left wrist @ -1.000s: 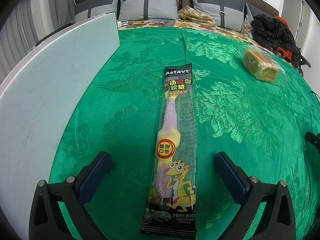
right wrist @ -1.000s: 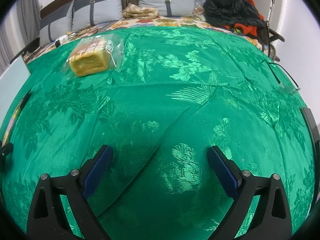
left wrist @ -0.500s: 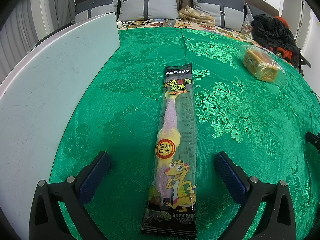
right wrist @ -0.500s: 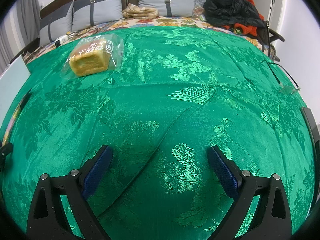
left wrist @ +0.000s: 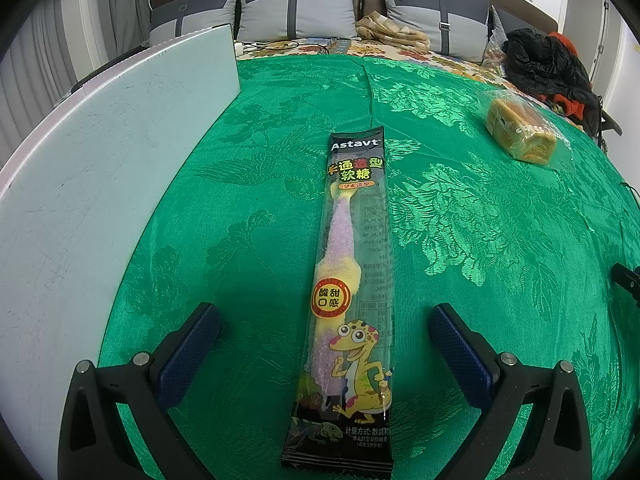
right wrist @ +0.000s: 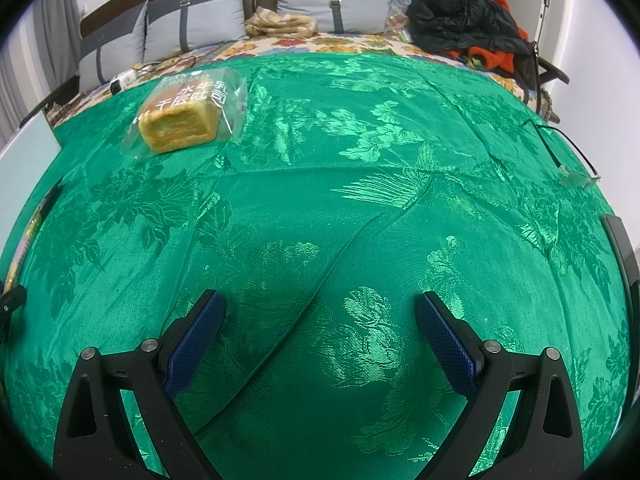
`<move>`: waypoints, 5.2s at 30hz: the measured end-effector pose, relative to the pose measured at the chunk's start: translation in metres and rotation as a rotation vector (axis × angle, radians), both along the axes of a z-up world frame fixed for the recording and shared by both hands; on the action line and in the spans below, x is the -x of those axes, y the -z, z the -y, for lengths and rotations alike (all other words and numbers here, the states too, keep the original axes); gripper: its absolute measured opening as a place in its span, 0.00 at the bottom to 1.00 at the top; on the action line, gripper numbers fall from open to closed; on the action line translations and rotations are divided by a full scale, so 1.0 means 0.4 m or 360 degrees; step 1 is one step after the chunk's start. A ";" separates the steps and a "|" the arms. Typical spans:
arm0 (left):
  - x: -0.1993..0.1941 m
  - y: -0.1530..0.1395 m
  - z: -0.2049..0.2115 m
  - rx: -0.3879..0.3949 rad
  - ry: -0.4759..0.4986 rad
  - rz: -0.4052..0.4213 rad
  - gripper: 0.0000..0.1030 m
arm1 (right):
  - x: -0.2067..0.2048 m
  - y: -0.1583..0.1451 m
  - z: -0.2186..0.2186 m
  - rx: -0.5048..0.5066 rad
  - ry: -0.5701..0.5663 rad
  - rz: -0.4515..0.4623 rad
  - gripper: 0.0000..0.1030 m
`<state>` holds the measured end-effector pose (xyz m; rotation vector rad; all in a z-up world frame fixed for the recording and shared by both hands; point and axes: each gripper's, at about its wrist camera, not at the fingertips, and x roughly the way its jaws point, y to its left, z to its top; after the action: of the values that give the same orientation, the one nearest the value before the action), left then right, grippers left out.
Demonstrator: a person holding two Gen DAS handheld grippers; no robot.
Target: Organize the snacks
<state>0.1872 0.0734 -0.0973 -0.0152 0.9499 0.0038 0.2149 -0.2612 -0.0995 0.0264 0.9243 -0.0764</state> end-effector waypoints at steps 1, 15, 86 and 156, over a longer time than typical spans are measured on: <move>0.000 0.000 0.000 0.0000 0.0000 0.0000 1.00 | 0.000 0.000 0.000 0.0000 0.0000 0.0000 0.96; 0.000 0.000 0.000 -0.0001 0.0001 0.0001 1.00 | 0.001 0.000 -0.001 0.0000 0.0000 0.0000 0.96; -0.003 0.001 0.000 -0.0001 0.0002 0.0000 1.00 | 0.000 0.000 0.001 -0.0002 -0.0001 -0.0002 0.96; 0.029 -0.144 -0.016 0.0479 0.0095 -0.0073 0.19 | 0.086 -0.182 -0.090 -0.0423 -0.0312 -0.0085 0.72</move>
<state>0.1755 0.0798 -0.0396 -0.2655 0.9894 -0.1947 0.1804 -0.2253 -0.0267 0.1802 0.9808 0.2289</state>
